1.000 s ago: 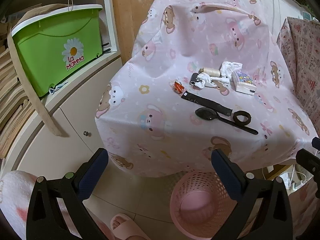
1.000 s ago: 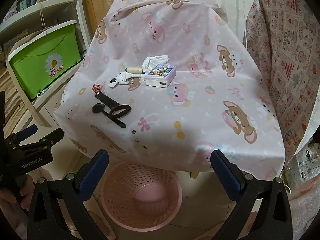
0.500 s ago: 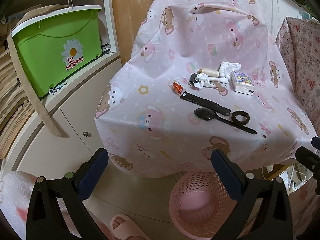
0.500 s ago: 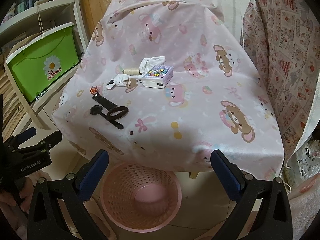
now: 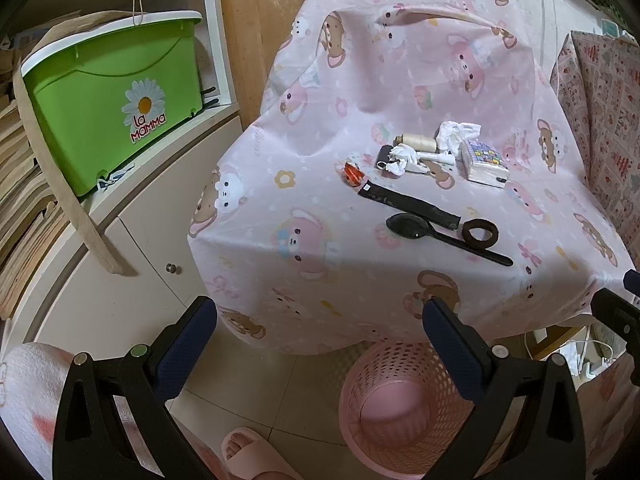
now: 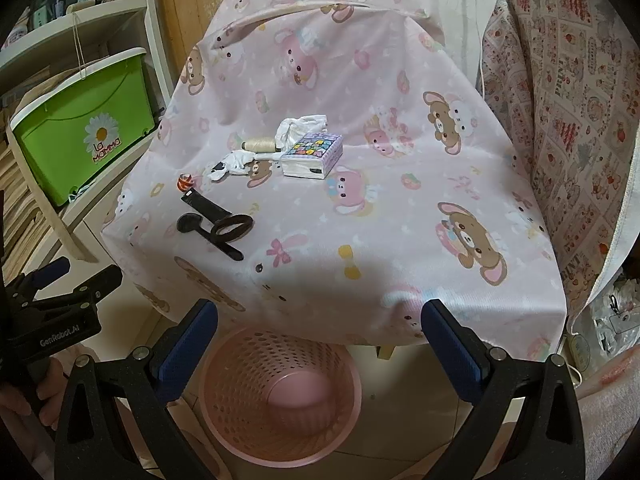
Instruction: Collect trash
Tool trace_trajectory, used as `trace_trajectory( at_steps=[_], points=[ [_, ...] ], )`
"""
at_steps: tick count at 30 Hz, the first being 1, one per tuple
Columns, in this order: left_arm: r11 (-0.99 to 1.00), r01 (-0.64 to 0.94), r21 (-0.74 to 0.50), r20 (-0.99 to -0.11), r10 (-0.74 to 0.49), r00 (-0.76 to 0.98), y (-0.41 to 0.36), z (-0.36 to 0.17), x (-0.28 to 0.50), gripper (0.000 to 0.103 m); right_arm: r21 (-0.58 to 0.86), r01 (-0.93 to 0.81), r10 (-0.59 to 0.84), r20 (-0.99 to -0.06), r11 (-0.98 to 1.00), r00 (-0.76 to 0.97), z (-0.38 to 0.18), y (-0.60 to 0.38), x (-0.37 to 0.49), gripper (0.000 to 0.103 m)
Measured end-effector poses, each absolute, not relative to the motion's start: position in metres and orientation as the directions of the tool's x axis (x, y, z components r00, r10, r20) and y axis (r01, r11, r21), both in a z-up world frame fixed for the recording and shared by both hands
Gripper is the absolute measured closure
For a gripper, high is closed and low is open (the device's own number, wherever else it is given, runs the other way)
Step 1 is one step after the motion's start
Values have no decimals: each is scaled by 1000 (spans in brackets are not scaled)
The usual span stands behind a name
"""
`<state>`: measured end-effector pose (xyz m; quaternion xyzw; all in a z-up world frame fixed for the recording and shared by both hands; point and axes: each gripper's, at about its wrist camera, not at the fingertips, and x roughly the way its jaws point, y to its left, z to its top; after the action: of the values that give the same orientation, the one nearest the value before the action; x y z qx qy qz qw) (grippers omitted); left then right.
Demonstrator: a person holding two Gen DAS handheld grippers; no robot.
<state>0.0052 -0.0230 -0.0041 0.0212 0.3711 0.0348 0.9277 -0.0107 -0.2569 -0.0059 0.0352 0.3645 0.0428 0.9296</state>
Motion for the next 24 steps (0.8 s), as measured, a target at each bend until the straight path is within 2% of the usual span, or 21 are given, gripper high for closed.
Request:
trace_trajectory(
  at_steps=[24],
  points=[
    [996, -48, 69, -691, 82, 718, -24, -6, 6, 1, 59, -39, 68, -666, 998, 743, -9, -256, -9, 0]
  ],
)
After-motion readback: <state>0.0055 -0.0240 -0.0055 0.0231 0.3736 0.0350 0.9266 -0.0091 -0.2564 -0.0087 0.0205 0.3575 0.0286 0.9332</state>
